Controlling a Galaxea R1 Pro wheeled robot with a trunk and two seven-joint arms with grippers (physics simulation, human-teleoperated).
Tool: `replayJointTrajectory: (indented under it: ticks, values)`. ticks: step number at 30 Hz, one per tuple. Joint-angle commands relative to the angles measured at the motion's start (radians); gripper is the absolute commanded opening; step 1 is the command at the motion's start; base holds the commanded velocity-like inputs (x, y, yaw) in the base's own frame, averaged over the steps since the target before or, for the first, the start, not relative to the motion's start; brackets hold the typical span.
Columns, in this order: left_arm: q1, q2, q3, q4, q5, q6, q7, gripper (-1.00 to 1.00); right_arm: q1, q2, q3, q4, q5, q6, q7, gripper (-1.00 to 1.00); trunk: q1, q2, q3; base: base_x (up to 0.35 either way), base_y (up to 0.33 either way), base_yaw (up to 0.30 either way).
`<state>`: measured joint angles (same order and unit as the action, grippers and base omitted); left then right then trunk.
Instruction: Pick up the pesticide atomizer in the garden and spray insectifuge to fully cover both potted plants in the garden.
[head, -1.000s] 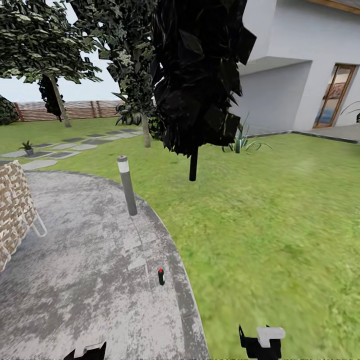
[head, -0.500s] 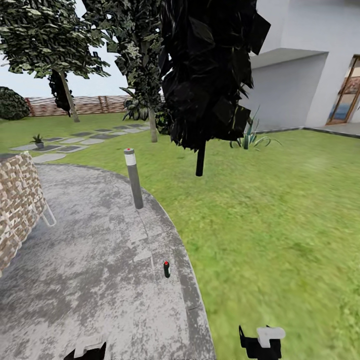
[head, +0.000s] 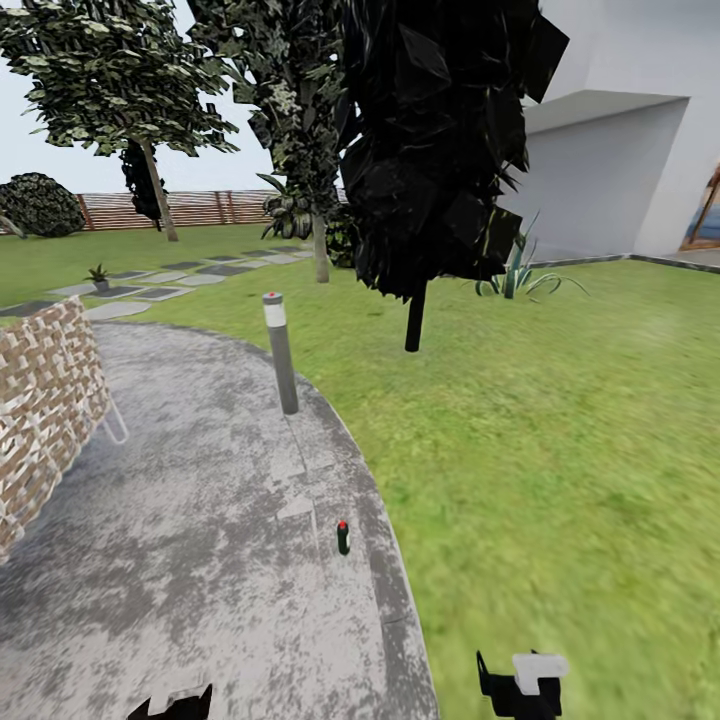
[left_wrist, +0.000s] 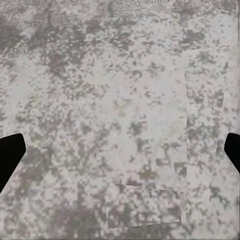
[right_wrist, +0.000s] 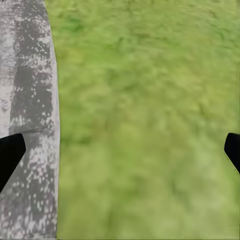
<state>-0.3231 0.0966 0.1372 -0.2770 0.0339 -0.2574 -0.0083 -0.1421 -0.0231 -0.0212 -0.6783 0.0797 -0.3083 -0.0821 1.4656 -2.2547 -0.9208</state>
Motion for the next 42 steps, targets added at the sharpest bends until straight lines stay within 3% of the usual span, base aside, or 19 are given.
replayJointTrajectory:
  ticks: [1,42]
  values:
    - [-0.001,0.000,0.001,0.001,0.003,-0.003,-0.001,1.00,-0.001,0.000,0.001,0.001,0.009,-0.002,-0.004,1.00,0.000,0.000,-0.001,0.251,-0.161,0.002]
    - [-0.002,0.000,0.003,0.000,0.004,-0.003,0.002,1.00,-0.001,0.002,0.001,0.000,0.008,-0.002,-0.004,1.00,0.000,0.000,-0.001,0.262,-0.190,0.000]
